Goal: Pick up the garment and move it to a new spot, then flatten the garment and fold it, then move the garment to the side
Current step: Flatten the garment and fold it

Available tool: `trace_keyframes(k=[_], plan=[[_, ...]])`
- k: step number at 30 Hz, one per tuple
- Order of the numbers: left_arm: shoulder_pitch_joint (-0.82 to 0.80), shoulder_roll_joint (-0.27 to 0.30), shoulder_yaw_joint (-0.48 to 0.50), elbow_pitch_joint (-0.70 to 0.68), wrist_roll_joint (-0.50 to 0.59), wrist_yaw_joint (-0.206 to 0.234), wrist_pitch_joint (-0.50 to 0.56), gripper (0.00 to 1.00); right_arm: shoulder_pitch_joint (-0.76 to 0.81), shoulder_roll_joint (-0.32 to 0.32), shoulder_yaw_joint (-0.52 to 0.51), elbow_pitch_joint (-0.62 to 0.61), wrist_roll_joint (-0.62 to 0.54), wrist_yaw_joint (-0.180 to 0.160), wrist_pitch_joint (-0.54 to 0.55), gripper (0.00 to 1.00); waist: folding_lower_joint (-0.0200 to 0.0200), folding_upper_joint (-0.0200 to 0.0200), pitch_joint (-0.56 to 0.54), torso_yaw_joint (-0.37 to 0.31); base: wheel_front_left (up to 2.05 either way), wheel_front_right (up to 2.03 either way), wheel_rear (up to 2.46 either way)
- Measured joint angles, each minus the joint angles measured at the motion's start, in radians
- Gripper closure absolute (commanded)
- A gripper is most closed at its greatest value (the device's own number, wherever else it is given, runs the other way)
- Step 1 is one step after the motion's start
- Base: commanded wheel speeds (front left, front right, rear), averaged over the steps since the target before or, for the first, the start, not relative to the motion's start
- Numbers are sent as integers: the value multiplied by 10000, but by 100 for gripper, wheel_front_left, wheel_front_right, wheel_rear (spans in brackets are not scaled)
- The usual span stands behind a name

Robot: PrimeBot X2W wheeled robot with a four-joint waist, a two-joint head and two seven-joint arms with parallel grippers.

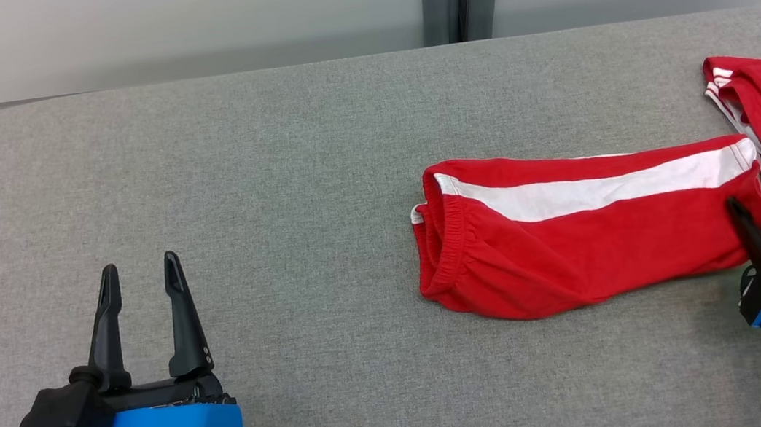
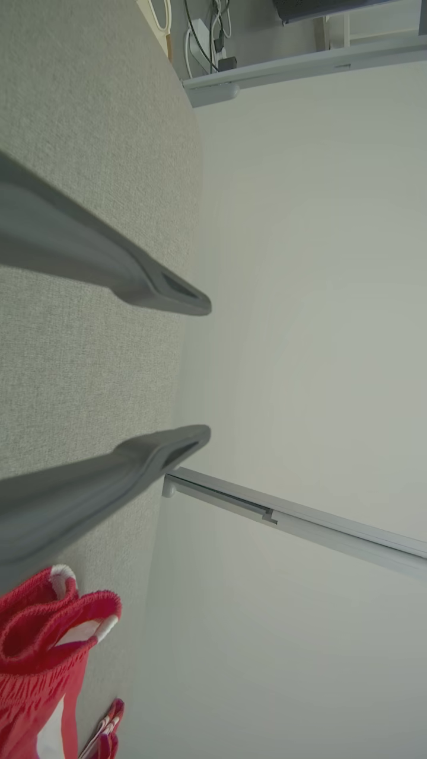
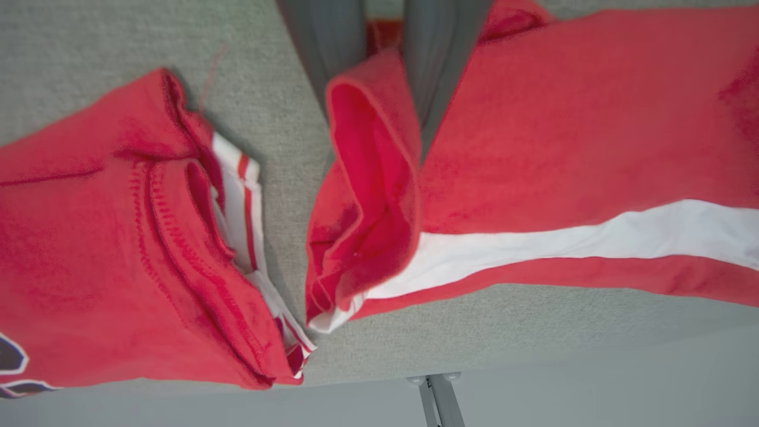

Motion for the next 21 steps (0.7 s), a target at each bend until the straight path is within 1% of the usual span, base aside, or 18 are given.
trace_keyframes(k=[7,13,18,21], plan=[[84,-2,-15,90,44,-35,0,0,48,303,-378,-639,-545,-2,2,100,0,0,-195,26,0,0,0],[170,-2,-25,94,52,-50,0,0,-23,545,-566,-1730,-1344,-2,0,100,0,0,-362,41,0,0,0],[204,-2,-102,150,46,-71,0,0,-255,897,-500,-2477,-2010,-2,13,100,0,0,-437,123,0,0,0],[221,-2,-188,194,23,-75,0,0,-407,1200,-439,-2813,-2362,-2,224,100,0,0,-467,233,0,0,0]])
